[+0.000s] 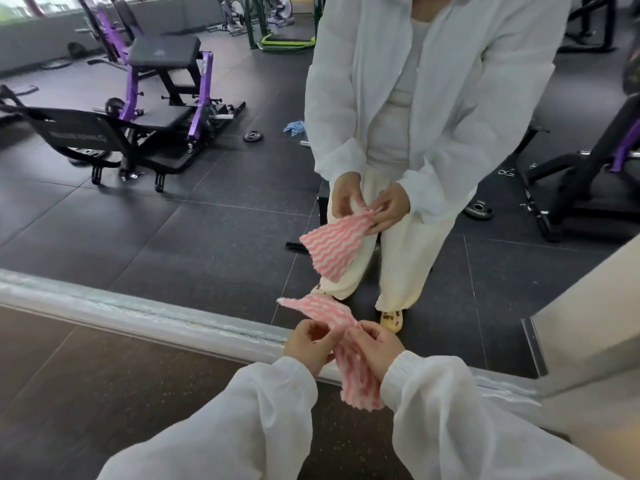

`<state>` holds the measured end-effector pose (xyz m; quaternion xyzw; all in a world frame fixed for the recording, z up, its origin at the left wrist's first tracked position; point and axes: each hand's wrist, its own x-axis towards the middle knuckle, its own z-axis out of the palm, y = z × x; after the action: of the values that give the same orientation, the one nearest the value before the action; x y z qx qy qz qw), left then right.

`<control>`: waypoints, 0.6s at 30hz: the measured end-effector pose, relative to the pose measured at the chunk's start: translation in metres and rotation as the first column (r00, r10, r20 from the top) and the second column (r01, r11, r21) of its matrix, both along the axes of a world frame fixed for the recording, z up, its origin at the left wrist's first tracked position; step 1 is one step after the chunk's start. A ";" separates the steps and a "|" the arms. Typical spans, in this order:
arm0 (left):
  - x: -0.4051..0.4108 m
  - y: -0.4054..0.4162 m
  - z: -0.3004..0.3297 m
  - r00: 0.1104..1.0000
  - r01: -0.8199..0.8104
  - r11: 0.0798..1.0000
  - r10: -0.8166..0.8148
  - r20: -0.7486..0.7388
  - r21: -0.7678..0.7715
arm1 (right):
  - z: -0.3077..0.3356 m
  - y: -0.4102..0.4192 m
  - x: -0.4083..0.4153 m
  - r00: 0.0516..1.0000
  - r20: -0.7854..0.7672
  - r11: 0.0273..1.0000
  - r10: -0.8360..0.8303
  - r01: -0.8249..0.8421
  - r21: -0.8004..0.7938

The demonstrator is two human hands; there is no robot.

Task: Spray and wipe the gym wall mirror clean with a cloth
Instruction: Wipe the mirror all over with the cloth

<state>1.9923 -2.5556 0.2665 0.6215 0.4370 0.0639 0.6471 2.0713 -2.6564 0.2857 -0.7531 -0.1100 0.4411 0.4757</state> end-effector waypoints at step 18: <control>-0.005 -0.004 -0.010 0.999 -0.044 0.991 0.043 -0.009 -0.123 | -0.015 -0.010 -0.010 0.996 0.057 0.996 -0.068 0.064 0.060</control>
<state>1.9870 -2.5596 0.2567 0.5707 0.4558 0.0488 0.6813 2.0618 -2.6664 0.2708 -0.7549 -0.1118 0.3994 0.5080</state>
